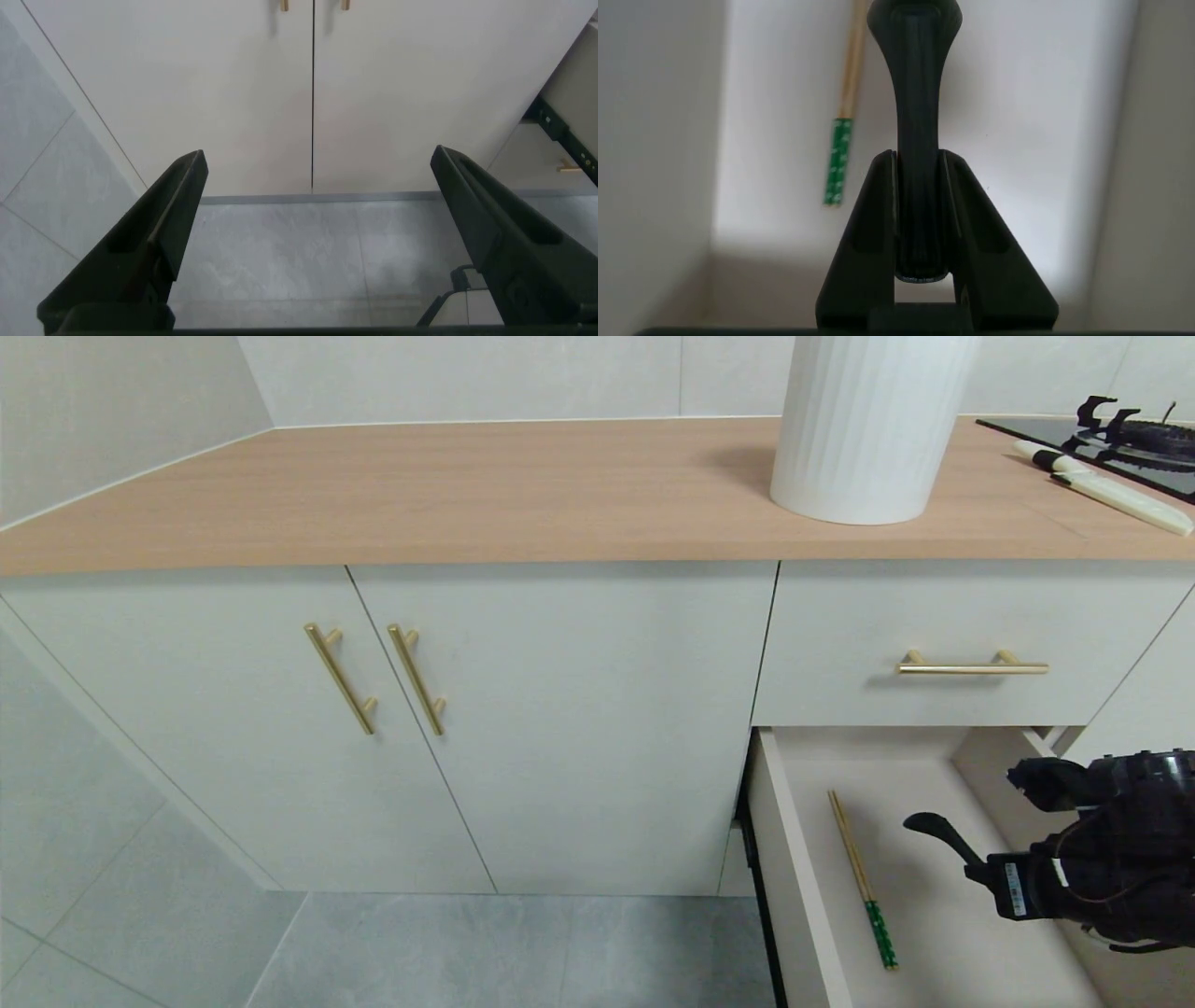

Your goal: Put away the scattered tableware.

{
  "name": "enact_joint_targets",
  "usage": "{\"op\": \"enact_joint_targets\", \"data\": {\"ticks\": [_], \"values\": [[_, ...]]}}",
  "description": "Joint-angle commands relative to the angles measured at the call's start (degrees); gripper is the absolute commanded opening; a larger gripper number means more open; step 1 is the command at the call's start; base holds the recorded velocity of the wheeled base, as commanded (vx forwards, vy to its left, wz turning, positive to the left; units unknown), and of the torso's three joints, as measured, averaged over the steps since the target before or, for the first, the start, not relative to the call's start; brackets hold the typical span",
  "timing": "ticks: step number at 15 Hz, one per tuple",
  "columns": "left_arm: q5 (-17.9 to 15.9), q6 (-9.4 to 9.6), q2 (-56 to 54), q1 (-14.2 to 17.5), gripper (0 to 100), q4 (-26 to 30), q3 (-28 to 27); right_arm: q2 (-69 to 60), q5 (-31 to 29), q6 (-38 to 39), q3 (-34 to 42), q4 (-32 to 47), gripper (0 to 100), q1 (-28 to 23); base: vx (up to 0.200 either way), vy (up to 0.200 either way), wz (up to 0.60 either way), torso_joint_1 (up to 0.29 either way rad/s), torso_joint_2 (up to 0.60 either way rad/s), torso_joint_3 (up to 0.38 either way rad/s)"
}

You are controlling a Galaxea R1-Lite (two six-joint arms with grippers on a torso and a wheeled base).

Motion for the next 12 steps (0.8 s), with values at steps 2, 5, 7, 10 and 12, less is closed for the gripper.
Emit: {"op": "enact_joint_targets", "data": {"ticks": [2,5,7,10,12], "values": [[0.0,0.02,0.02,0.02,100,0.07,0.01,12.07,-1.53,0.03,0.77,-6.64,0,-0.86,0.0,0.0,0.0,0.0,0.0,0.0],[0.0,0.02,0.02,0.02,100,0.07,0.01,19.63,-3.11,0.03,2.0,-15.17,0,-1.13,0.0,0.0,0.0,0.0,0.0,0.0],[0.0,0.02,0.02,0.02,100,0.07,0.01,22.44,-3.64,-0.06,3.15,-19.21,0,-1.13,0.0,0.0,0.0,0.0,0.0,0.0],[0.0,0.02,0.02,0.02,100,-0.02,0.01,24.47,-3.64,-0.06,3.94,-23.34,0,-1.74,0.0,0.0,0.0,0.0,0.0,0.0],[0.0,0.02,0.02,0.02,100,-0.02,0.01,23.85,-3.55,0.03,4.11,-24.4,0,-2.01,0.0,0.0,0.0,0.0,0.0,0.0]]}}
